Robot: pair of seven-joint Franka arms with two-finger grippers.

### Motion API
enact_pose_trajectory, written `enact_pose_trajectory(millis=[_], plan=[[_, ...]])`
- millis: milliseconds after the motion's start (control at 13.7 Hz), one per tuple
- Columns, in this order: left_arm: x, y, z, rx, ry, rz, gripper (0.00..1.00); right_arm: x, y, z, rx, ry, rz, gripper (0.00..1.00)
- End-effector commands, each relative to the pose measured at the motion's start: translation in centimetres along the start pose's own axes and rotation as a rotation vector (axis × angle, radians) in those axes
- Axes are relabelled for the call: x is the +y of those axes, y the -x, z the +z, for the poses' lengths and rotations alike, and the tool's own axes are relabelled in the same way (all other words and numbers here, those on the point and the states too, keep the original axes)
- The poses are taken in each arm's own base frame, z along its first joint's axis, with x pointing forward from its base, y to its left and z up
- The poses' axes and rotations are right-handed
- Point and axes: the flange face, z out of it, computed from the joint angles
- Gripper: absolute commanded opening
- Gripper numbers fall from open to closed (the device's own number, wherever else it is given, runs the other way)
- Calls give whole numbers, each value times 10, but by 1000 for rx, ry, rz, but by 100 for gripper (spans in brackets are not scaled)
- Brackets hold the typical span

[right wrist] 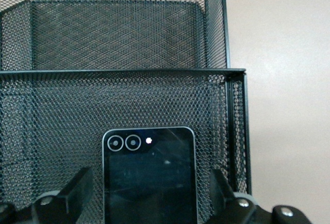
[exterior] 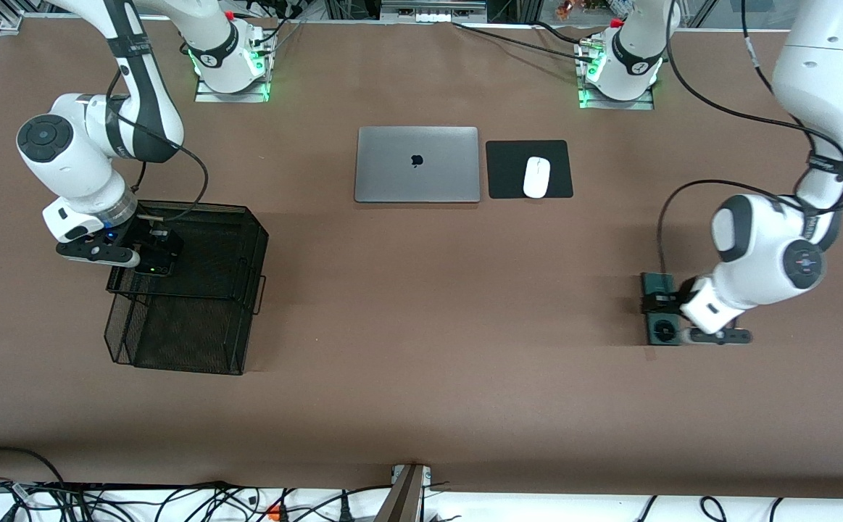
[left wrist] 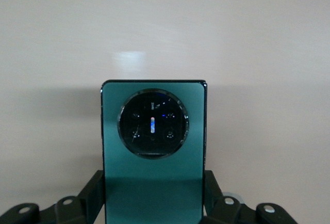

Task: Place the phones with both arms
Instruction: 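Set the green phone beside the laptop while the right gripper withdraws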

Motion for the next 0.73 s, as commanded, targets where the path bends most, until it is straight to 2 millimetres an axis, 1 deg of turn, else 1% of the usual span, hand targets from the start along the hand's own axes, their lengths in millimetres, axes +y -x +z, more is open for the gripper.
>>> enact_pose_trajectory(millis=[0,146,219,292,365,510,583,656], plan=[[84,12,-7,-18,-21,-26,0,1,-10,-24,36,-37,1,100],[152,28,3,-24,-41,-43,0,1,-19,-40,15,-41,1,100],[186,35,3,-12,-55,-57,0,1,-26,-50,-2,-41,-1,100],[223,41,2,7,-57,-77,0,1,-34,-65,-21,-43,1,100],[263,49,5,16,-57,-98,0,0,-41,-80,-49,-42,1,100],[326,61,21,5,-57,-122,0,-6,-58,-117,-102,-42,2,100],[353,61,23,21,-61,-132,0,-10,-64,-135,-124,-47,2,100],[381,63,31,37,-59,-144,0,-14,-71,-152,-131,-53,2,100]])
